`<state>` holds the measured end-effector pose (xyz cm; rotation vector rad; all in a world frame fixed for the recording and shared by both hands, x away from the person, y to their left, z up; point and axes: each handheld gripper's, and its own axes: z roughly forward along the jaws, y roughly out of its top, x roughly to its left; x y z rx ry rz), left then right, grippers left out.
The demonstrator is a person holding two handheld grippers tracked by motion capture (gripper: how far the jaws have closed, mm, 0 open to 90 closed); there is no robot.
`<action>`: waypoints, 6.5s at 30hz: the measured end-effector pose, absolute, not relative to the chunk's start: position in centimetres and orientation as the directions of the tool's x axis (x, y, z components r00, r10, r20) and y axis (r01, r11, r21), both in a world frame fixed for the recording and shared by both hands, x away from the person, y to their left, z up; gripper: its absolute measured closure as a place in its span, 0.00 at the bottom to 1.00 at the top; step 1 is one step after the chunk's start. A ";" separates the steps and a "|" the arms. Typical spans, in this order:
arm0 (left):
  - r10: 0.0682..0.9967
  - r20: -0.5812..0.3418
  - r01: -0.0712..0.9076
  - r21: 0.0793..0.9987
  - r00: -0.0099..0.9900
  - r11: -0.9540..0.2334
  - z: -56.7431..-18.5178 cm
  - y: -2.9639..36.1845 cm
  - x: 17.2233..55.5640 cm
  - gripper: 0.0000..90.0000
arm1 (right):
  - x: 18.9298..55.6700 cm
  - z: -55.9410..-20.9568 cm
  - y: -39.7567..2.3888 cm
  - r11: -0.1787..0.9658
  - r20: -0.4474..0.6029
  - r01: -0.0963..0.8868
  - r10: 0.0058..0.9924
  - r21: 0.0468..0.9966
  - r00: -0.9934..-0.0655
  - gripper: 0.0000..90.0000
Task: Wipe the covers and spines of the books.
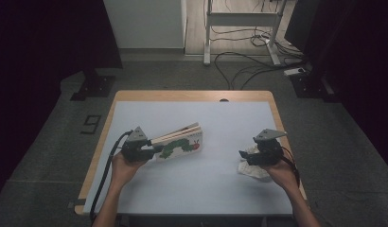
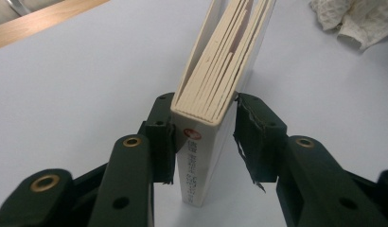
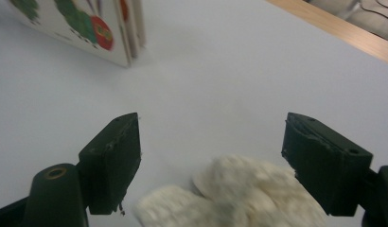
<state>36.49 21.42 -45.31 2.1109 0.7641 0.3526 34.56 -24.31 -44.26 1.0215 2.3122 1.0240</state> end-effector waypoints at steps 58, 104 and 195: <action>0.631 -0.016 0.396 0.791 0.776 -0.466 -45.3 21.4 36.5 0.66 | 33.2 -45.5 -26.4 0.385 0.011 0.528 0.801 0.756 -0.599 0.65; 0.629 -0.017 0.396 0.790 0.777 -0.468 -45.3 21.4 36.6 0.67 | 34.0 -44.8 -12.2 0.531 0.007 0.358 0.553 0.768 -0.833 0.64; 0.624 -0.022 0.396 0.791 0.781 -0.467 -45.3 21.4 36.6 0.67 | 34.6 -45.3 -2.7 0.568 0.001 0.252 0.404 0.784 -0.915 0.29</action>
